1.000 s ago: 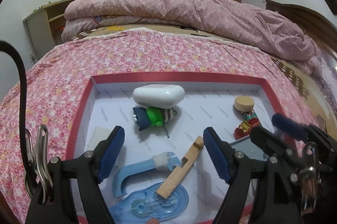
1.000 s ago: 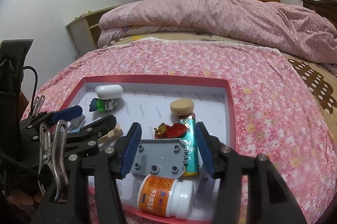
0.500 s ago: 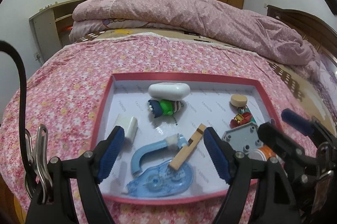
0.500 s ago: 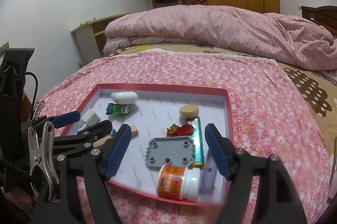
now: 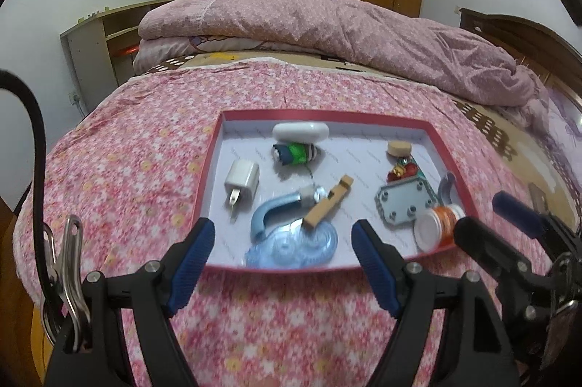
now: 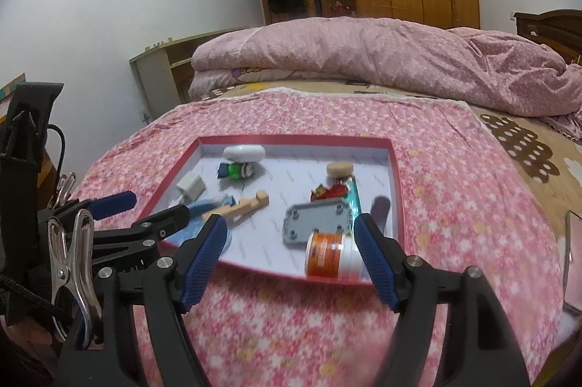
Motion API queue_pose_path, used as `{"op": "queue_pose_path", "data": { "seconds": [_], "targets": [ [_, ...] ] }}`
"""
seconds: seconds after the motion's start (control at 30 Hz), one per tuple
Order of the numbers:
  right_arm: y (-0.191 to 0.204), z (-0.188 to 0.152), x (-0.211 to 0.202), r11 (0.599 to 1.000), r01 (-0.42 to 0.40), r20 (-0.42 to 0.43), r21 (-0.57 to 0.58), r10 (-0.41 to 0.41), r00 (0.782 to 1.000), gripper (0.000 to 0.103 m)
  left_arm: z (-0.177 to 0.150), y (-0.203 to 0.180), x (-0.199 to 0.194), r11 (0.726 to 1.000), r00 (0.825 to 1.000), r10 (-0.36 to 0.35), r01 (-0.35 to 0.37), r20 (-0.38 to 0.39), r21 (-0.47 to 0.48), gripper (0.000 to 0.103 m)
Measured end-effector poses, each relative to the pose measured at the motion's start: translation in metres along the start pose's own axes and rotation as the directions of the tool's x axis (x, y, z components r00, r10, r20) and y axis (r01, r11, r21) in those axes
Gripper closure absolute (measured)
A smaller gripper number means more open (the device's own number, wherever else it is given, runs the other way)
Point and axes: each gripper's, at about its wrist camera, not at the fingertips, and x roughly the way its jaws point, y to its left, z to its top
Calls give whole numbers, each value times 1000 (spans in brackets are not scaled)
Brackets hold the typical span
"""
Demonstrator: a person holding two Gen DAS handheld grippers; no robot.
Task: Organize rigid objects
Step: 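Withdraw both grippers up and away from the tray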
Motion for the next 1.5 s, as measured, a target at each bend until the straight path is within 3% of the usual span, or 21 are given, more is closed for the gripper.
{"op": "queue_pose_path", "data": {
  "seconds": [0.5,0.6,1.13,1.5],
  "targets": [
    [7,-46,-18,999,33,-69,19,-32,997,29,-48,-8,-3,1000,997,-4,6,-79,24,22],
    [4,-54,-15,998,46,-93,38,-43,995,23,-55,-8,2,1000,995,-2,5,-100,23,22],
    [-15,-79,19,988,119,-223,98,-95,970,21,-67,-4,31,1000,987,19,-17,-157,15,21],
    [-7,-83,22,986,154,-212,58,-139,967,19,-71,-9,31,999,989,26,-23,-144,22,19]
  ]
}}
